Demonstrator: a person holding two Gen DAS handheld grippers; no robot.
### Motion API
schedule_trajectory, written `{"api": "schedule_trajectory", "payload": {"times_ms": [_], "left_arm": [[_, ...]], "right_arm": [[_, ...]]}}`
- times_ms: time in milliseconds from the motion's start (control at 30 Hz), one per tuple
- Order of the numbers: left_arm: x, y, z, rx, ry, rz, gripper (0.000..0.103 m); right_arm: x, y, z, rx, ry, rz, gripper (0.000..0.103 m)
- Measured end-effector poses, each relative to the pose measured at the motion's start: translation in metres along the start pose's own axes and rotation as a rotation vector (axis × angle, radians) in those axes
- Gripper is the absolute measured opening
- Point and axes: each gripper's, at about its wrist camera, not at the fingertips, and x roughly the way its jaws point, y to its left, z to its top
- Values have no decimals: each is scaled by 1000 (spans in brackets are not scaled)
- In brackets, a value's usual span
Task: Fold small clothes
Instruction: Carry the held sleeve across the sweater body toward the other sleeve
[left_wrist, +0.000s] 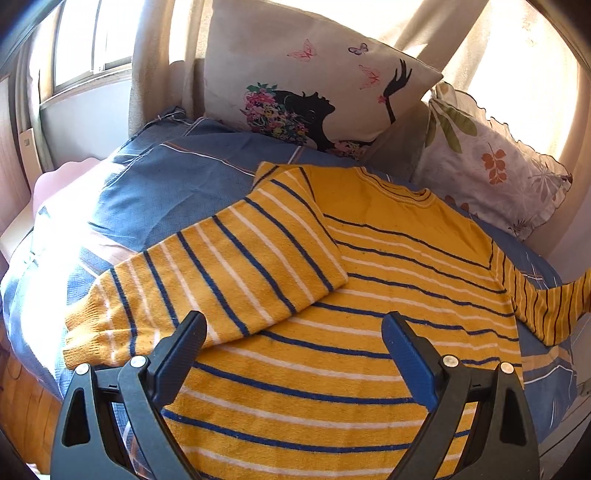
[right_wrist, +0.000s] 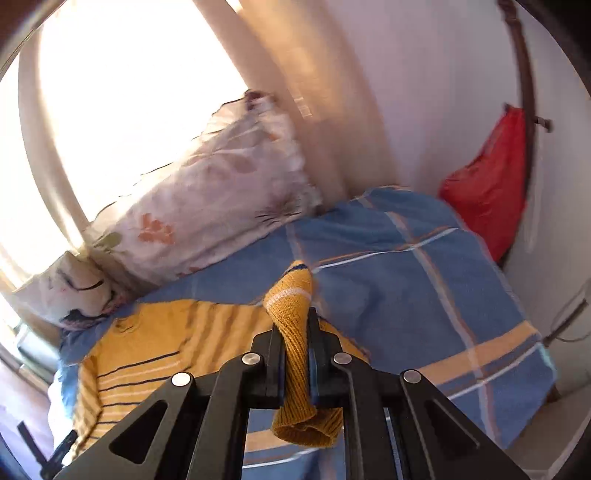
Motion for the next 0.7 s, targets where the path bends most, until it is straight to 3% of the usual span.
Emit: {"api": "schedule_trajectory", "payload": {"times_ms": [167,333,500,700], "left_arm": [[-3,17,-2,-25,1,14,95],[-8,43,-6,-59,-3,60,95],[-12,76,-9,-115,-4,110,95],[-11,102,-11,-167,-8,138,95]], "right_arm": [[73,128,-16,-125,175,282,11],[150,247,-56,-231,344,451,11],[204,328,-105,-320,442,501,11],[251,364,-132,-347,489,456,13]]}}
